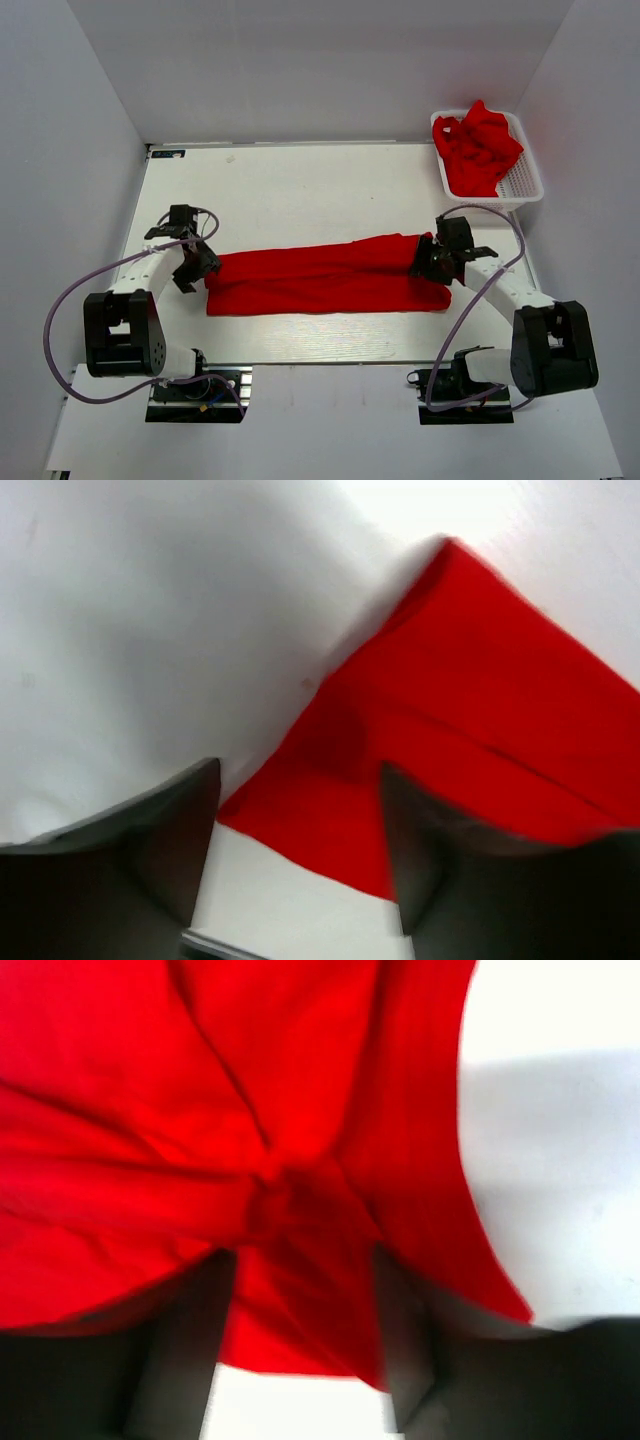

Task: Fold and stack the t-shirts
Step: Fold the other side of the tshirt into a rectangle

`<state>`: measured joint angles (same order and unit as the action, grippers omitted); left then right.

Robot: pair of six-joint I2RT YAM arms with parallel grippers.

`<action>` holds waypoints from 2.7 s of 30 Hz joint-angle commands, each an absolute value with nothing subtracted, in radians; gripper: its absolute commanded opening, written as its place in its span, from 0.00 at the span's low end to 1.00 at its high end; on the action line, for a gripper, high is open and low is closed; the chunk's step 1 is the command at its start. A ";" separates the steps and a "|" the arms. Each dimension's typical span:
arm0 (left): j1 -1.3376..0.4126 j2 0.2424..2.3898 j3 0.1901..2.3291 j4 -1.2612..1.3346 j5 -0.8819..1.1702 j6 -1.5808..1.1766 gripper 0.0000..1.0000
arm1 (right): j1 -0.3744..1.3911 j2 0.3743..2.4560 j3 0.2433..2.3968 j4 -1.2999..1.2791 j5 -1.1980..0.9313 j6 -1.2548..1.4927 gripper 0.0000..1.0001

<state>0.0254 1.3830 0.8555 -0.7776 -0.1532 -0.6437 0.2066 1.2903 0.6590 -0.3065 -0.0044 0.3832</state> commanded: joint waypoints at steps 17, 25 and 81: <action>0.023 1.368 1.173 -0.911 -0.135 -0.586 1.00 | 0.209 1.389 1.006 -0.385 -0.081 0.276 0.80; 0.023 1.506 1.163 -0.801 -0.029 -0.543 1.00 | 0.210 1.639 1.170 -0.377 -0.126 0.250 0.72; 0.023 1.483 1.035 -0.772 -0.038 -0.534 1.00 | 0.204 1.260 0.887 -0.564 -0.281 0.195 0.00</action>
